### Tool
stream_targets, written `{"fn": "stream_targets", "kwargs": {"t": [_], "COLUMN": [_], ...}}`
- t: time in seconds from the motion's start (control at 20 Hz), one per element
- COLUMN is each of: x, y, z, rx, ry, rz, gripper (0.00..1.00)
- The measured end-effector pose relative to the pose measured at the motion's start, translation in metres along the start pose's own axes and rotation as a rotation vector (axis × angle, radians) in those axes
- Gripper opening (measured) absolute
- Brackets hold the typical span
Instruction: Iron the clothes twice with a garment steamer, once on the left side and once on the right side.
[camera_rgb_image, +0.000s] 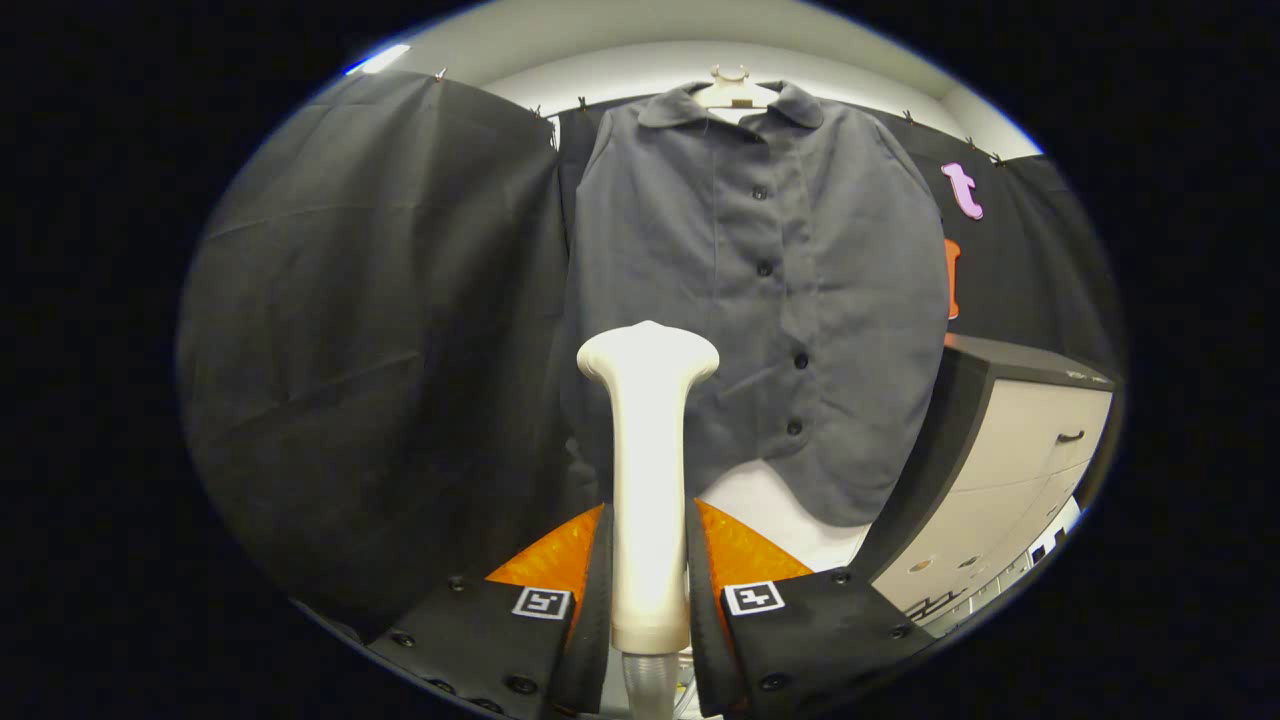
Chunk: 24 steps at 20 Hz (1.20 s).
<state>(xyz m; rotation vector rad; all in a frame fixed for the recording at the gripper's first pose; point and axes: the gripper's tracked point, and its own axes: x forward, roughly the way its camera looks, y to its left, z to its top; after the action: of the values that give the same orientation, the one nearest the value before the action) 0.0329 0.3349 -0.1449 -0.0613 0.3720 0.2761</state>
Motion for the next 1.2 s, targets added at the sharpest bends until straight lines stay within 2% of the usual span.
{"fn": "stream_targets", "kwargs": {"t": [0.25,0.5,0.8,1.2], "x": [-0.036,-0.073,-0.126,-0.176], "y": [-0.036,-0.078,-0.124,-0.180], "z": [0.082,0.128,0.157,0.164], "rx": [0.024,-0.002,0.016,0.010], "ry": [-0.166,-0.245,-0.288,-0.316], "rz": [-0.050,-0.120,-0.169,-0.199], "gripper": [0.42,0.42,0.42,0.42]}}
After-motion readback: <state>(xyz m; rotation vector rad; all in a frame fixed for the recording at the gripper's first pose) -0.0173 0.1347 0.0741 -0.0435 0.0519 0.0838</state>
